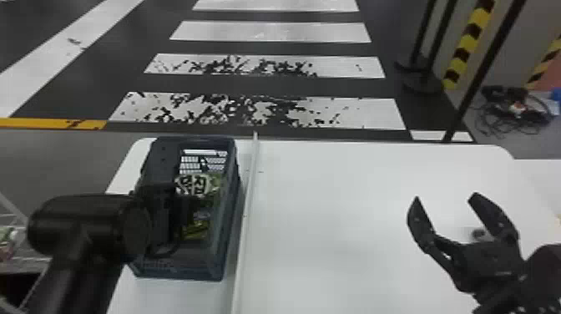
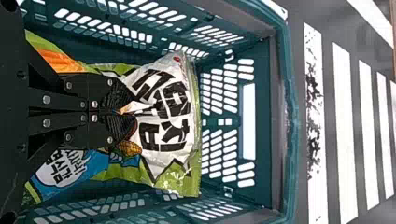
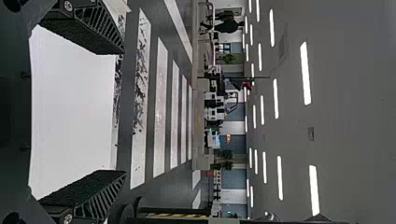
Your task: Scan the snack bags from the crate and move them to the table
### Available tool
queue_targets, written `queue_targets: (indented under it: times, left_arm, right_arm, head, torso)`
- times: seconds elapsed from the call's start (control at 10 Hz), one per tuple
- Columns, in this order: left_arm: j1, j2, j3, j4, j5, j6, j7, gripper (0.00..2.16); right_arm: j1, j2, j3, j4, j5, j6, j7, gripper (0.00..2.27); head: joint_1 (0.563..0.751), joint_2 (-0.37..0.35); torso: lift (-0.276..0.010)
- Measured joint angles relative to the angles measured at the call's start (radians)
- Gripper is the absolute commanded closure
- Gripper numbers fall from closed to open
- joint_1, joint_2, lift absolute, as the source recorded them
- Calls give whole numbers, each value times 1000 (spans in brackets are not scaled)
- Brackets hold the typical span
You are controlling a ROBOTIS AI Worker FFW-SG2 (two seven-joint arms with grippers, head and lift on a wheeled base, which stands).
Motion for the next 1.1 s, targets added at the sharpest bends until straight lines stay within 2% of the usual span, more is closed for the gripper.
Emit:
queue_targets:
  times: [0.6, 1.1]
  left_arm:
    - [72, 7, -2, -275, 3, 58, 52, 1892]
    - [110, 10, 0, -405, 3, 58, 73, 1892]
  right_arm:
    - [50, -1, -9, -57, 0, 0, -1, 76]
    - [66, -3, -24, -67, -20, 0, 1, 76]
  head:
    - [695, 15]
    - [695, -1]
  torso:
    - [-95]
    - [-95]
